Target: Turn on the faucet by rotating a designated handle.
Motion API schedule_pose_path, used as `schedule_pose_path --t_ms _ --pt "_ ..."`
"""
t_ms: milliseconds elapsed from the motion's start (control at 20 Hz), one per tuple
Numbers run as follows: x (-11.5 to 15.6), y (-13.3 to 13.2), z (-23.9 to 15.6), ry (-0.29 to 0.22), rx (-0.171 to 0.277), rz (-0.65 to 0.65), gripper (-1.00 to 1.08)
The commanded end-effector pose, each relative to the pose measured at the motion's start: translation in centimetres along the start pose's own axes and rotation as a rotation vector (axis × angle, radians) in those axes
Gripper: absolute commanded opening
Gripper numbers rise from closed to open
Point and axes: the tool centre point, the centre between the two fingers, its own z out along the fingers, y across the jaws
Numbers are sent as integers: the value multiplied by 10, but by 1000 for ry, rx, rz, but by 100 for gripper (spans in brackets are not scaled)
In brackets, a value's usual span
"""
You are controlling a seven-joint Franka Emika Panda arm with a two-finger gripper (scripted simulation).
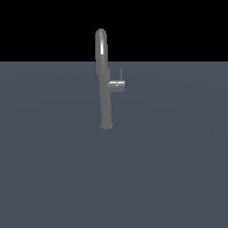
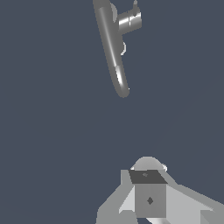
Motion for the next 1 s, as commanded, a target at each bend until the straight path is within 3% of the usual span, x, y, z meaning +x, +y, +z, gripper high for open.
schedule_pose_path --t_ms 0,950 --pt "14 -3 0 -39 37 37 -100" --pt "130 -13 18 -351 340 335 -100"
